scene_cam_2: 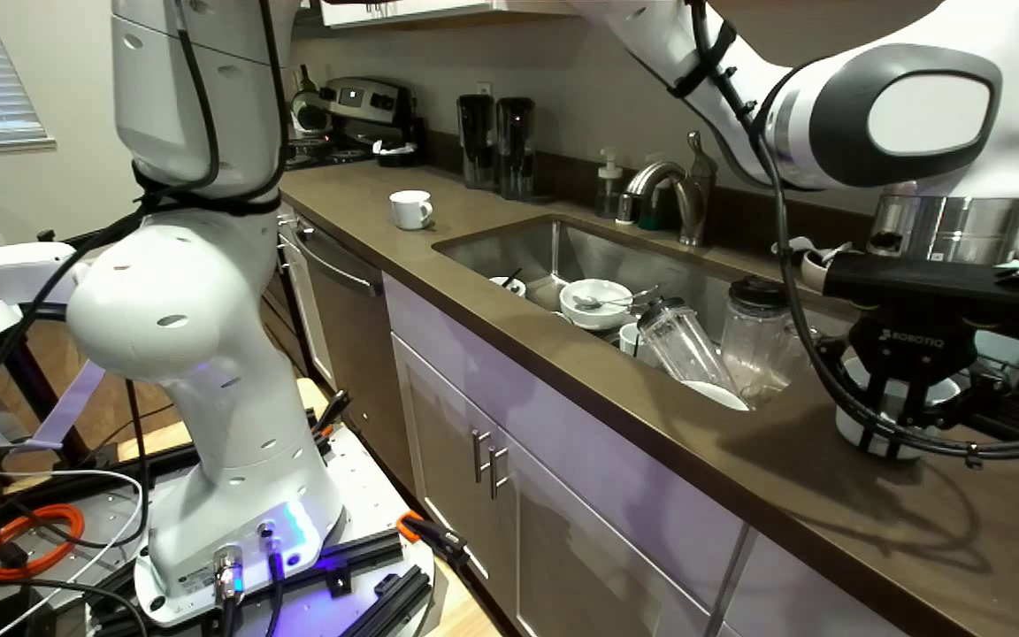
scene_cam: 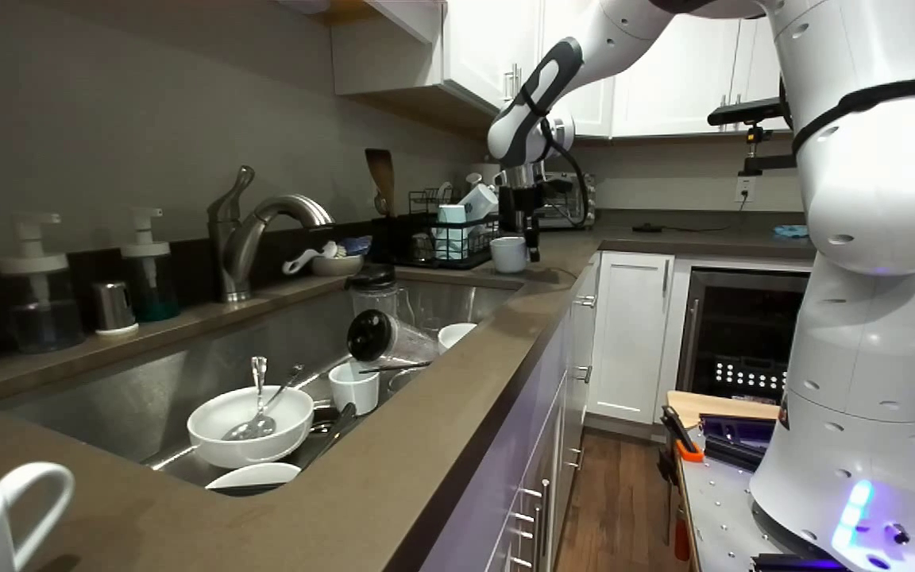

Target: Pick up the white mug on the right side of the counter, pour the liquid out of the mug and into the sink, place the mug down on the right side of the counter

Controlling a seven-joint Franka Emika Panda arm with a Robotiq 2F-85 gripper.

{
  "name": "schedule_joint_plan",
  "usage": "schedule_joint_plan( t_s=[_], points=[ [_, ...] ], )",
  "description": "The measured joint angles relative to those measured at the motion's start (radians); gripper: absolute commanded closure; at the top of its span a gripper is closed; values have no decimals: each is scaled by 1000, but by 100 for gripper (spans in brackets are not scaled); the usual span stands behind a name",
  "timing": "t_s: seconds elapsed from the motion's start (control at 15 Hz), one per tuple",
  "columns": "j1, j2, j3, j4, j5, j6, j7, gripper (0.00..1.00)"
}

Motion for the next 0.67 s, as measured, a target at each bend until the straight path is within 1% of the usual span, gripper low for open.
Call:
schedule_joint_plan(
  t_s=[0.13, 0.2, 0.27, 0.33, 0.4, 0.47, 0.53, 0.6, 0.67],
  points=[
    [-7, 13, -1, 27, 0, -36, 0, 95],
    [-10, 19, -1, 40, -1, -54, 0, 78],
    [-12, 25, -2, 50, -3, -70, 0, 78],
    [-14, 29, -3, 60, -3, -85, 0, 83],
    [-15, 34, -5, 70, -6, -99, 0, 79],
    [-17, 37, -5, 80, -6, -111, 0, 83],
    [-20, 40, -5, 88, -7, -121, 0, 80],
    [-22, 42, -5, 95, -7, -126, 0, 73],
    [-23, 43, -5, 97, -7, -129, 0, 54]
  ],
)
